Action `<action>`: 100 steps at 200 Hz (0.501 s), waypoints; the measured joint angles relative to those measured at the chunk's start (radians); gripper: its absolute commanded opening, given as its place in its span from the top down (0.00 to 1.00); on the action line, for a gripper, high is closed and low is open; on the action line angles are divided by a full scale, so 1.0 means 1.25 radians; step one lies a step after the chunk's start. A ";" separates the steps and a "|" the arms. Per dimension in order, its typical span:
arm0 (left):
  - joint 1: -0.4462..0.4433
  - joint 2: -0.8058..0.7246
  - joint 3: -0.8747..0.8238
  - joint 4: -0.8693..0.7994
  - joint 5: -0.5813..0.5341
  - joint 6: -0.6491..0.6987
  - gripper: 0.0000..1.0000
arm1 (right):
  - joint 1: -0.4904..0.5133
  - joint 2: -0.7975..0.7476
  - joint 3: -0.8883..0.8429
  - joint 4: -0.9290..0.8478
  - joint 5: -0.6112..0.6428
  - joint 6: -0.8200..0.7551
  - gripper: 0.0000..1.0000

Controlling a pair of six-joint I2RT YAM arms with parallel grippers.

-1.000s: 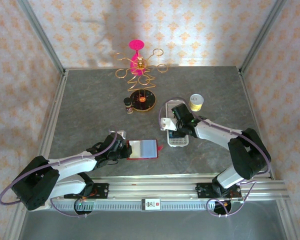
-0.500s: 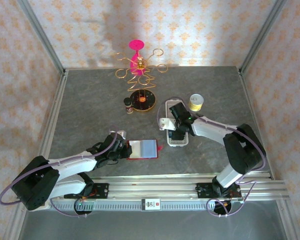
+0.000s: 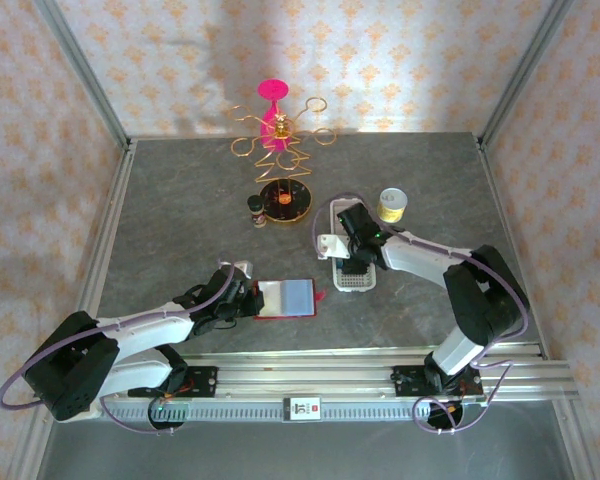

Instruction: Put the credit cards into the card holder

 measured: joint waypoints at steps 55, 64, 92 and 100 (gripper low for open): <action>0.000 0.003 0.000 0.002 0.000 0.000 1.00 | -0.001 -0.007 -0.007 0.017 0.004 -0.017 0.27; 0.000 0.003 0.000 0.002 0.000 0.000 1.00 | -0.001 -0.009 -0.007 0.018 0.004 -0.017 0.30; 0.000 0.003 0.000 0.002 0.000 0.000 1.00 | -0.001 -0.024 -0.014 0.019 0.004 -0.020 0.32; 0.000 0.003 0.000 0.002 0.000 0.000 1.00 | -0.001 -0.029 -0.017 0.019 0.004 -0.020 0.34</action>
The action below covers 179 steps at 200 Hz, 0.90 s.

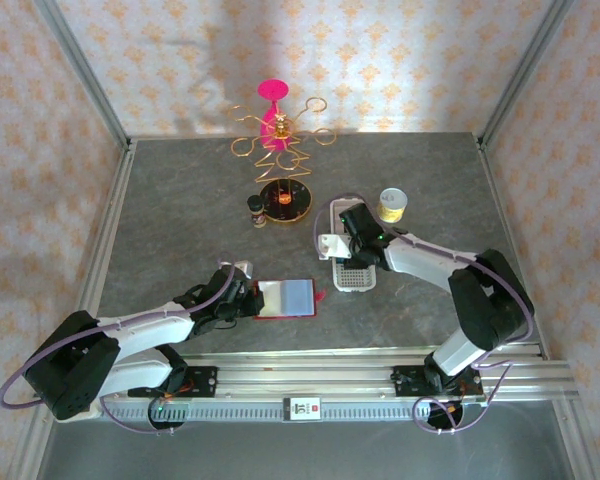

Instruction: Put the credit cards into the card holder

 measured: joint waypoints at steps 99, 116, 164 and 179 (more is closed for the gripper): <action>0.000 0.000 0.000 0.000 0.000 0.000 1.00 | 0.000 -0.017 -0.011 0.002 0.003 -0.009 0.58; 0.000 0.000 0.000 0.000 0.000 0.000 1.00 | 0.000 -0.017 -0.011 0.001 0.003 -0.011 0.59; 0.000 0.000 0.000 0.000 0.000 0.000 1.00 | 0.000 -0.023 -0.011 0.001 0.002 -0.011 0.62; 0.000 0.000 0.000 0.000 0.000 0.000 1.00 | 0.000 -0.026 -0.012 -0.001 0.002 -0.010 0.65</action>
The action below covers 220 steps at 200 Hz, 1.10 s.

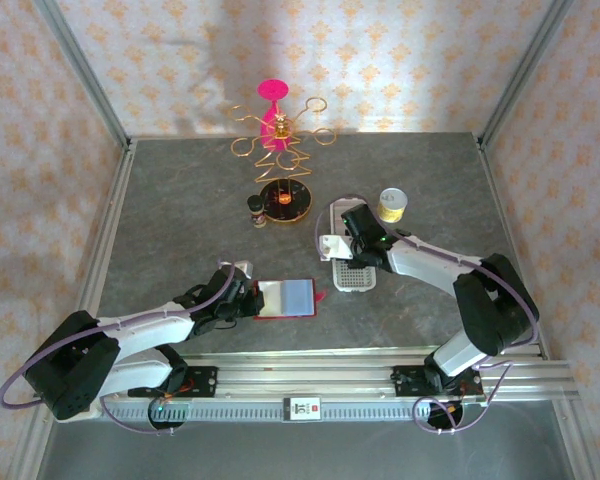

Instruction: Put the credit cards into the card holder

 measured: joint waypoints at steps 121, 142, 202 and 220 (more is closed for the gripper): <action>0.000 0.000 0.000 0.000 0.002 0.000 1.00 | 0.001 -0.021 -0.008 -0.009 -0.003 0.000 0.80; 0.000 0.000 0.000 0.000 0.002 0.000 1.00 | 0.001 -0.023 -0.008 -0.014 -0.006 0.000 0.80; 0.000 0.000 0.000 0.000 0.002 0.000 1.00 | 0.001 -0.053 -0.011 -0.014 -0.005 0.002 0.87; 0.000 0.000 0.000 0.000 0.002 0.000 1.00 | 0.001 -0.063 -0.015 -0.014 -0.006 0.004 0.92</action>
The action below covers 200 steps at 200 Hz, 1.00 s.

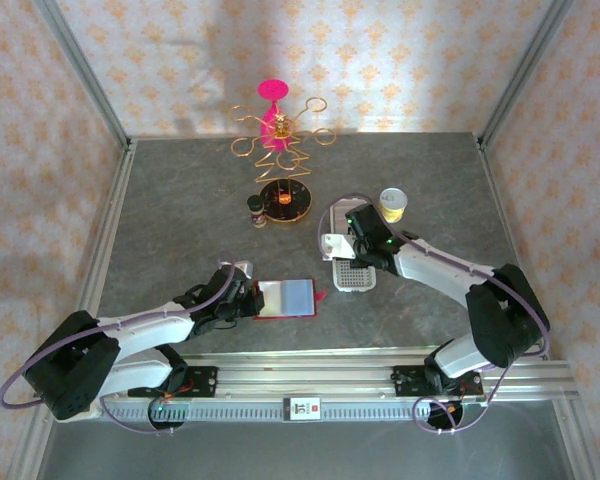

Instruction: Put the credit cards into the card holder

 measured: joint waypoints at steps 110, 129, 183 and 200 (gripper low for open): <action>0.000 0.000 0.000 0.000 0.000 0.000 1.00 | 0.006 -0.052 -0.004 -0.094 -0.049 0.054 1.00; 0.000 -0.005 0.000 -0.001 0.000 0.000 1.00 | 0.016 -0.081 -0.004 -0.124 -0.070 0.086 1.00; -0.005 -0.051 0.000 -0.004 0.000 -0.003 0.83 | 0.062 -0.218 -0.001 -0.142 -0.168 0.335 1.00; -0.005 -0.052 0.000 -0.006 0.000 -0.002 0.80 | 0.071 -0.267 0.001 -0.106 -0.207 0.473 1.00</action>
